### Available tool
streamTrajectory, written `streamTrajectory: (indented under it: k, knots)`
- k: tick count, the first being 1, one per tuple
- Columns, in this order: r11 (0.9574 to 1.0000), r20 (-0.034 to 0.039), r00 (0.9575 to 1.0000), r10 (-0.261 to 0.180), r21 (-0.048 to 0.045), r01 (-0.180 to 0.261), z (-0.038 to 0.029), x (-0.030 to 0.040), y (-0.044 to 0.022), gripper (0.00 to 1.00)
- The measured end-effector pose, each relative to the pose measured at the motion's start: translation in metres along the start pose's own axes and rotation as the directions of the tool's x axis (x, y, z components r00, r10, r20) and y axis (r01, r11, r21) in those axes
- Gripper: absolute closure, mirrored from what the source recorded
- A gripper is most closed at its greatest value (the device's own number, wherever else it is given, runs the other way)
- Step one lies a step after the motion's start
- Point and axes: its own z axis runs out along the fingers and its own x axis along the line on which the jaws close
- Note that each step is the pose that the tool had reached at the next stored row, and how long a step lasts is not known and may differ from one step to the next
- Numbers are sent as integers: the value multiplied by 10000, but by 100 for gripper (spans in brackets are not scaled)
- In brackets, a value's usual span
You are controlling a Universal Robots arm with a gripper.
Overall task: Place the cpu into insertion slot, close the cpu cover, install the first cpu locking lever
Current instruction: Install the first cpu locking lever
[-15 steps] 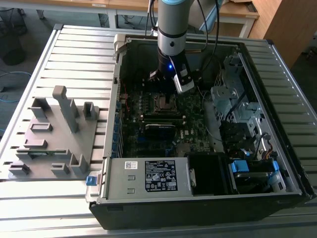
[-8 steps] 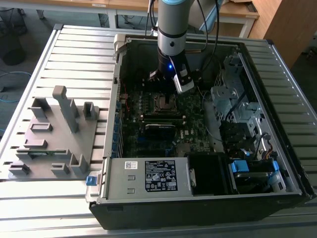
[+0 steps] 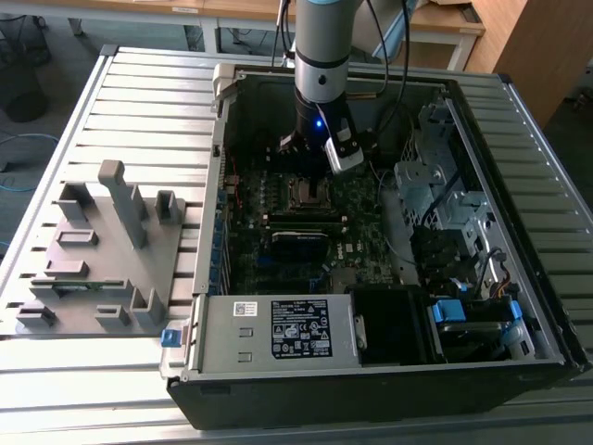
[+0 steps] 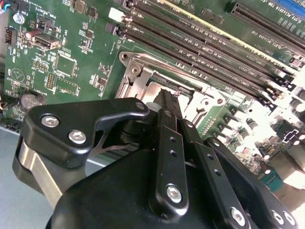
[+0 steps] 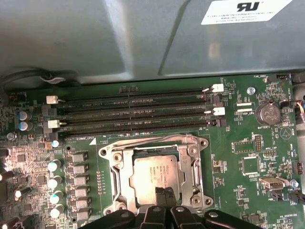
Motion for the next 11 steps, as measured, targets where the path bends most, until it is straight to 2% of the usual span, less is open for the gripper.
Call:
streamTrajectory:
  k: [5,11]
  knots:
    - [9998,-12,9999,-145,-129,144,6,3,0,90]
    - [9994,-12,9995,-306,-150,306,17,34,3,90]
